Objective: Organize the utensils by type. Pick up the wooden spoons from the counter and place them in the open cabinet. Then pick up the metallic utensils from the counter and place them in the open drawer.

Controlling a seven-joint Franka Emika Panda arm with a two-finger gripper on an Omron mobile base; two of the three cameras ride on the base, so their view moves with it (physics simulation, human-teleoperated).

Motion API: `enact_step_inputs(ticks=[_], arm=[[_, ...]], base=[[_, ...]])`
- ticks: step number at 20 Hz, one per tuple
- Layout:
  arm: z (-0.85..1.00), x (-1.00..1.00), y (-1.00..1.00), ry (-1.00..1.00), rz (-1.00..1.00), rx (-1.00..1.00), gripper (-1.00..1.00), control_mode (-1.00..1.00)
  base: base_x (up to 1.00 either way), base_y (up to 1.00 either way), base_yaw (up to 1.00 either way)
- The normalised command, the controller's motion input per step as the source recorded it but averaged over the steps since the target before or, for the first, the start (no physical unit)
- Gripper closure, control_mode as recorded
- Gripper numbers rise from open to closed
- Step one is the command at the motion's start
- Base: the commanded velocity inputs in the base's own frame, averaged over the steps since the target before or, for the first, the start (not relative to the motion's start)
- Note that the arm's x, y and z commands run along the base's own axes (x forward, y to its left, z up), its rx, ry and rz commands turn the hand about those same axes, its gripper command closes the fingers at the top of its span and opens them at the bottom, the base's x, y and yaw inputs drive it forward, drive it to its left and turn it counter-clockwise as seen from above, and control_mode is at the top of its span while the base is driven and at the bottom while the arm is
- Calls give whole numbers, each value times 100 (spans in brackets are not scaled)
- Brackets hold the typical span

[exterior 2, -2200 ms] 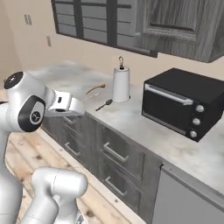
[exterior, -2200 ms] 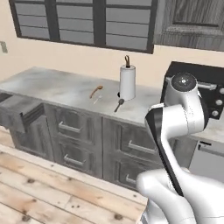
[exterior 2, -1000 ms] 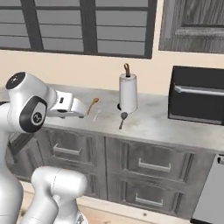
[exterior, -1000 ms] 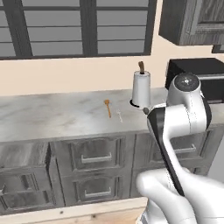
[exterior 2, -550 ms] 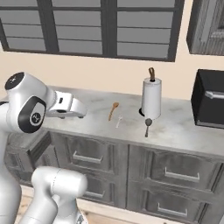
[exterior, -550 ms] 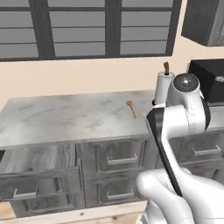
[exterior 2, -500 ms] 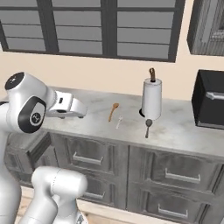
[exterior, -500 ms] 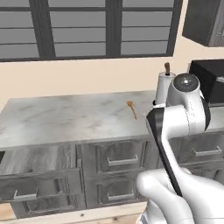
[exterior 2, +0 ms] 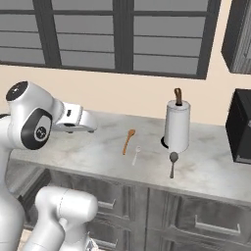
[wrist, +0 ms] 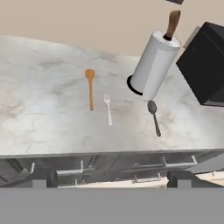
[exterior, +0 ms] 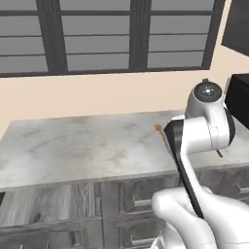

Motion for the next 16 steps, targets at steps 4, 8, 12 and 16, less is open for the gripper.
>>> enact_step_inputs(ticks=[4,8,12,16], arm=[[0,0,0,0,0,0,-100,100],[0,0,0,0,0,0,-100,100],[0,0,0,0,0,0,-100,100],[0,0,0,0,0,0,-100,100]], base=[[74,11,0],[71,2,0],[15,0,0],[0,0,0]])
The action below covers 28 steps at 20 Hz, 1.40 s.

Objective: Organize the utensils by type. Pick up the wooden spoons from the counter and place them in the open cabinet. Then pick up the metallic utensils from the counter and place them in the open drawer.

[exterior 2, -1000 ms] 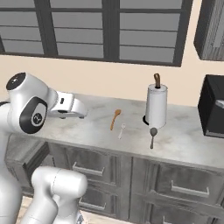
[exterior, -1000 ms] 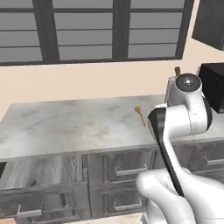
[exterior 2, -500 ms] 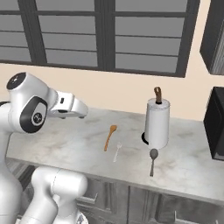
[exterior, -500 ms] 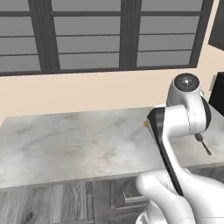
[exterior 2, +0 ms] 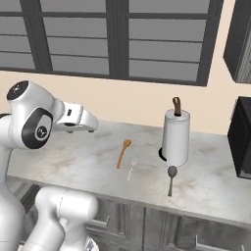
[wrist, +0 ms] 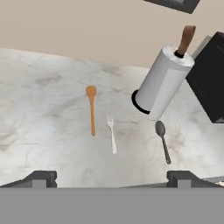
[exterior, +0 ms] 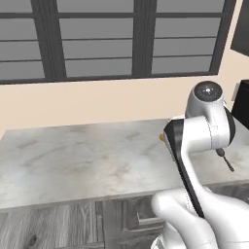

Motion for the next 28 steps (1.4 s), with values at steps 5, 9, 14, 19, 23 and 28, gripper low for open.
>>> enact_step_inputs(ticks=[5,9,14,19,23,28], arm=[[0,0,0,0,0,0,-100,100],[0,7,-3,1,1,0,-100,-100],[-8,47,-13,4,4,1,-100,-100],[-20,59,-13,9,3,6,-100,-100],[-31,51,-18,17,4,11,-100,-100],[-40,46,-18,14,3,8,-100,-100]], base=[[0,0,0],[6,-3,1],[0,0,0],[0,0,0],[0,0,0],[0,0,0]])
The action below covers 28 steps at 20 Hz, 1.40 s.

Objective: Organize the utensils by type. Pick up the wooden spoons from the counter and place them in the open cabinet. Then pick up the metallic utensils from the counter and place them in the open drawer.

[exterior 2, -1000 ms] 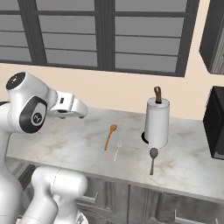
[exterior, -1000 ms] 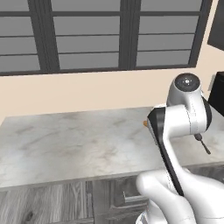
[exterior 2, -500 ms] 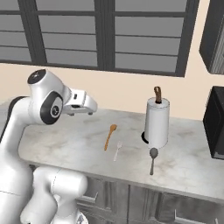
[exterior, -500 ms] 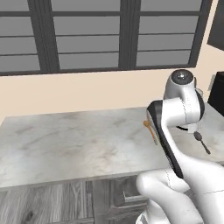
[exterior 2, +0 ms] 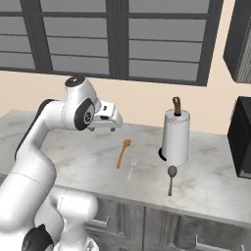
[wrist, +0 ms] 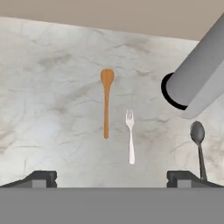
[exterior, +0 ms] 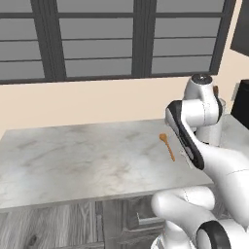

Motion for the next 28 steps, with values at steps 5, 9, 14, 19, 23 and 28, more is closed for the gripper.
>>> enact_step_inputs(ticks=[5,9,14,19,23,28], arm=[[-51,45,-9,8,0,0,-100,-100],[-46,33,-6,5,0,0,-100,-100],[-46,30,-4,0,1,2,-100,-100],[-42,22,0,0,3,0,-100,-100],[-40,32,0,1,2,0,-100,-100],[-43,28,0,2,1,0,-100,-100]], base=[[0,0,0],[0,0,0],[0,0,0],[0,0,0],[0,0,0],[0,0,0]])
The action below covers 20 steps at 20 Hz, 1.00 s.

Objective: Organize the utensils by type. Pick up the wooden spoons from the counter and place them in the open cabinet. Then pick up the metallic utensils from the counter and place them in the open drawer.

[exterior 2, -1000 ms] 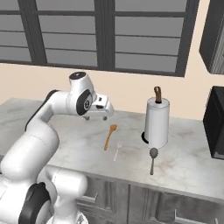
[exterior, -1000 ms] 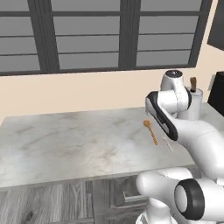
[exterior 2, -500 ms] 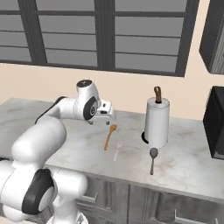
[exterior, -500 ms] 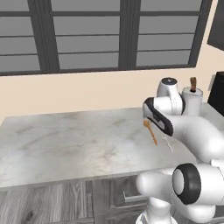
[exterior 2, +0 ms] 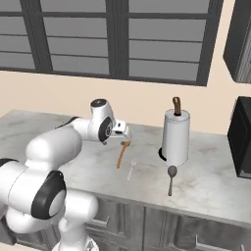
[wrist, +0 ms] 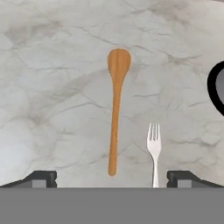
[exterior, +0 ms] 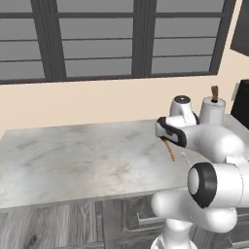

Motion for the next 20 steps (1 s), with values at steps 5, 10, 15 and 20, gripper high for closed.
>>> enact_step_inputs(ticks=[5,10,15,20], arm=[[-41,29,-5,4,5,0,-100,-100],[-38,20,-7,2,4,0,-100,-100],[-33,15,-11,1,6,0,-100,-100],[-31,13,-9,0,6,0,-100,-100]], base=[[0,0,0],[0,0,0],[0,0,0],[0,0,0]])
